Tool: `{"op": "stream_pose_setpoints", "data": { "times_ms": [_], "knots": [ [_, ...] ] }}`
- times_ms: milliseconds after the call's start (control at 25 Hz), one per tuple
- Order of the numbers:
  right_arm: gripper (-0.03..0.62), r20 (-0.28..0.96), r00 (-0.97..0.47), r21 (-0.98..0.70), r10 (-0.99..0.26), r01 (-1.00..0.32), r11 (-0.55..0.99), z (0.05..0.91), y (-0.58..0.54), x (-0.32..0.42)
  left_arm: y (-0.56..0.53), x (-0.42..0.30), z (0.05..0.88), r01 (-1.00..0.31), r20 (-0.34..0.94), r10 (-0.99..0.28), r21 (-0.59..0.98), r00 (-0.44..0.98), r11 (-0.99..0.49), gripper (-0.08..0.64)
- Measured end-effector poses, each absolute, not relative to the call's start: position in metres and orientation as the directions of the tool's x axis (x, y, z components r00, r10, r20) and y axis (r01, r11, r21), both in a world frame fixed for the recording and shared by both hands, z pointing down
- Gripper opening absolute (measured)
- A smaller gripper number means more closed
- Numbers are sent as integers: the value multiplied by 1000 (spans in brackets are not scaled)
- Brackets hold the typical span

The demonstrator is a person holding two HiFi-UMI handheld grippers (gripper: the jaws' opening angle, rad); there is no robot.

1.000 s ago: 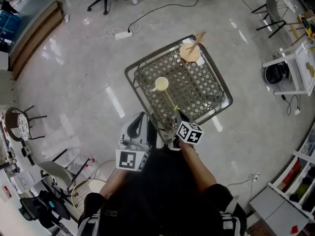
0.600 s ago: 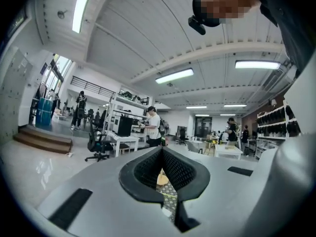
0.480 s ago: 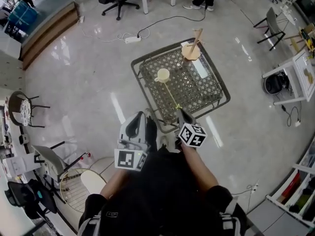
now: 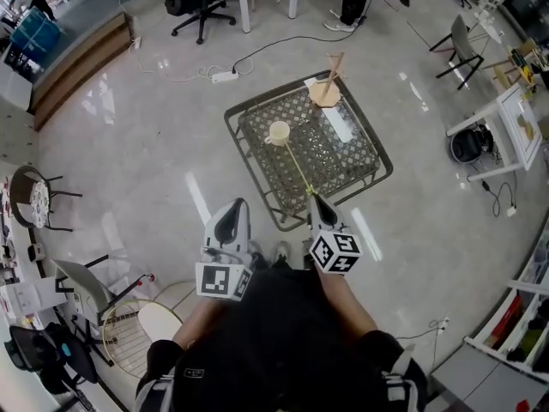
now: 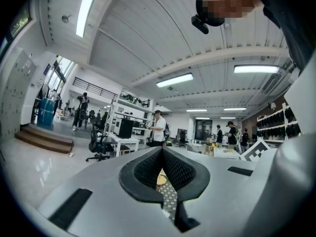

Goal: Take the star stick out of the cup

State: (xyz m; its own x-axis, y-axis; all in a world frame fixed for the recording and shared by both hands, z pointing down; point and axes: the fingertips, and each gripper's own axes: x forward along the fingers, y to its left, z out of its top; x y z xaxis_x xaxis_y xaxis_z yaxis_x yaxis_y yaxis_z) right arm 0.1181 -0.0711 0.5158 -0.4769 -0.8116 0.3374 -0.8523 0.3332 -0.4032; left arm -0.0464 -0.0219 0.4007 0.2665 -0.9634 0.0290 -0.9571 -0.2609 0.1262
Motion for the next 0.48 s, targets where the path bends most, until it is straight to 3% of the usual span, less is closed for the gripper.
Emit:
{"op": "stream_pose_setpoints", "data": {
  "times_ms": [480],
  "knots": [
    [20,249,-430,-377,-867,-868,322,463,-31,103,-14,-65,393,-945,21,-954,140,301,-295,14]
  ]
}}
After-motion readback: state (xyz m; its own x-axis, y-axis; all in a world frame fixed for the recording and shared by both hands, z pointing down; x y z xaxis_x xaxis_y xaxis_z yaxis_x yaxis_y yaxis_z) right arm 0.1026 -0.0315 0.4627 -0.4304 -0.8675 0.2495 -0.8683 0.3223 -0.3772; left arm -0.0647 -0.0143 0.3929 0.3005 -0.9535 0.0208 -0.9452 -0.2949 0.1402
